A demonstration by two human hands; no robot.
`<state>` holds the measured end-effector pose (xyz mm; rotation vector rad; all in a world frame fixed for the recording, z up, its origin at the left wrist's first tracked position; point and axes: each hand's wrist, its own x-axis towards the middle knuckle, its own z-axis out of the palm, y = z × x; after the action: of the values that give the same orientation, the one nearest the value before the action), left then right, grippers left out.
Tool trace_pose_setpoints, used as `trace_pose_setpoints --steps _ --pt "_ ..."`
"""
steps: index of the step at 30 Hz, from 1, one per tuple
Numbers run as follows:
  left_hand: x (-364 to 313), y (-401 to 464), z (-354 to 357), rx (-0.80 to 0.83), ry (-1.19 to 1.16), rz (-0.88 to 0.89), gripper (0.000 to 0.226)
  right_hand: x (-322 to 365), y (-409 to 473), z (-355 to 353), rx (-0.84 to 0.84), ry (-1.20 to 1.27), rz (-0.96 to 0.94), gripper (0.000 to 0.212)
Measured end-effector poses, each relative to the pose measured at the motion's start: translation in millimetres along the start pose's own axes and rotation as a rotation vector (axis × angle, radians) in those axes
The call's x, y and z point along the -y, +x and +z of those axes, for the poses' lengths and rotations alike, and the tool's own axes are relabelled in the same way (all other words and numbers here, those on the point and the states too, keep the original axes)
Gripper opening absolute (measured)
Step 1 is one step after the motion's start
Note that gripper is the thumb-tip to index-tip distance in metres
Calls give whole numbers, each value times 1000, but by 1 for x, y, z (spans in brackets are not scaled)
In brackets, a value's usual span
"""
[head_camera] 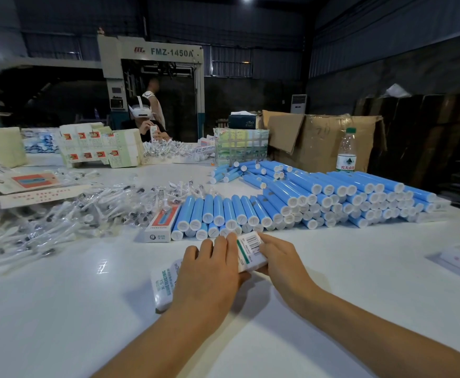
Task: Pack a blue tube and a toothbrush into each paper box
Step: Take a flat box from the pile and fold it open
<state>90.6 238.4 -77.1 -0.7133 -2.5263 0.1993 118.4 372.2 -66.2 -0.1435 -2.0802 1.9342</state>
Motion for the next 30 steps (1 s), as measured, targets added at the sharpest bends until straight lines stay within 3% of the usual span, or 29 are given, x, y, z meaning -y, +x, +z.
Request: trace_pose_setpoints --steps 5,10,13,25,30 --pt "3 1 -1 14 16 -24 77 0 0 1 27 -85 -57 41" --pt "7 3 -3 18 13 -82 73 1 3 -5 -128 -241 -125 12" --pt "6 3 -3 28 -4 -92 73 1 4 -6 -205 -268 -135 14" --pt "1 1 -7 31 26 -87 74 -1 0 -1 -235 -351 -227 17" --pt "2 3 -10 22 18 -104 74 1 3 -2 -194 -204 -204 12"
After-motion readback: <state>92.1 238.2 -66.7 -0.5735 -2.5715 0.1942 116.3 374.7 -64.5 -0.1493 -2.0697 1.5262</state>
